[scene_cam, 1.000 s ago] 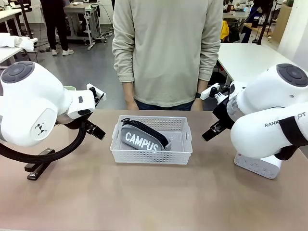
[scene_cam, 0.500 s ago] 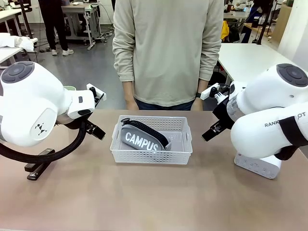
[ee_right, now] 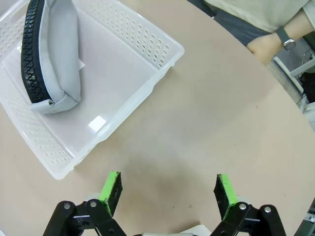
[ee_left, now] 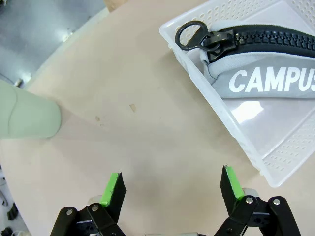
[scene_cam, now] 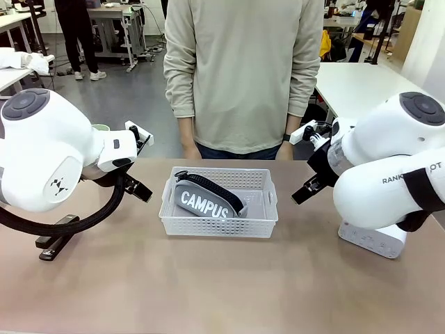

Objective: Efficiently arrange items inside the basket to fit them all.
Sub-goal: Pick up the Digital clock and place it inside the Organizing basket.

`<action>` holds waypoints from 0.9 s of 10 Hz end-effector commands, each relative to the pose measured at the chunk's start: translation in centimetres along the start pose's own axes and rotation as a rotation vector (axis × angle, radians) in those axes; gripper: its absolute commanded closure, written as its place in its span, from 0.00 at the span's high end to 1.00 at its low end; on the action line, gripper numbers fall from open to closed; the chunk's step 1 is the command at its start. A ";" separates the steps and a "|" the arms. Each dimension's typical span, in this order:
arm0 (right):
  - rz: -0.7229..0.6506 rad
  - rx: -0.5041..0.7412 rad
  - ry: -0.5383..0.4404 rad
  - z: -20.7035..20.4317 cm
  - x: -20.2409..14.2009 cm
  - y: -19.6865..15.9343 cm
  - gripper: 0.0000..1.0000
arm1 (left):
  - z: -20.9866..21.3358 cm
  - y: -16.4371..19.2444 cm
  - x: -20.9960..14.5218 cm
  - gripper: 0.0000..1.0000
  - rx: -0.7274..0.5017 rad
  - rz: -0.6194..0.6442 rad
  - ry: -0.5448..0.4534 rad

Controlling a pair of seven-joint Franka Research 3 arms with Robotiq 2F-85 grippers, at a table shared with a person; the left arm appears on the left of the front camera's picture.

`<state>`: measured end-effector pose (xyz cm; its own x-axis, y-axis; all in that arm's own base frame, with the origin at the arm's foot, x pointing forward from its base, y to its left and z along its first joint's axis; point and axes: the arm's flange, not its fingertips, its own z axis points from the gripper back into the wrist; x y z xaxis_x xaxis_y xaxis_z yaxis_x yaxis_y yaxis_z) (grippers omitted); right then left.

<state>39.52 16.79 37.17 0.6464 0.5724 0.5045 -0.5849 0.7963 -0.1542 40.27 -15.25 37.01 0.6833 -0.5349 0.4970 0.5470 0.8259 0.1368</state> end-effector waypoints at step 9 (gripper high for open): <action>-0.762 0.409 -0.339 28.5 -11.7 -15.2 1.00 | 21.3 17.9 -12.2 1.00 -0.420 0.518 -0.477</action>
<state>28.83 -3.18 58.71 0.8150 -0.0285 0.5787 -0.3265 0.8025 0.4994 33.22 6.43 53.71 0.6929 -0.0106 0.7209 0.4507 0.7869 -0.4216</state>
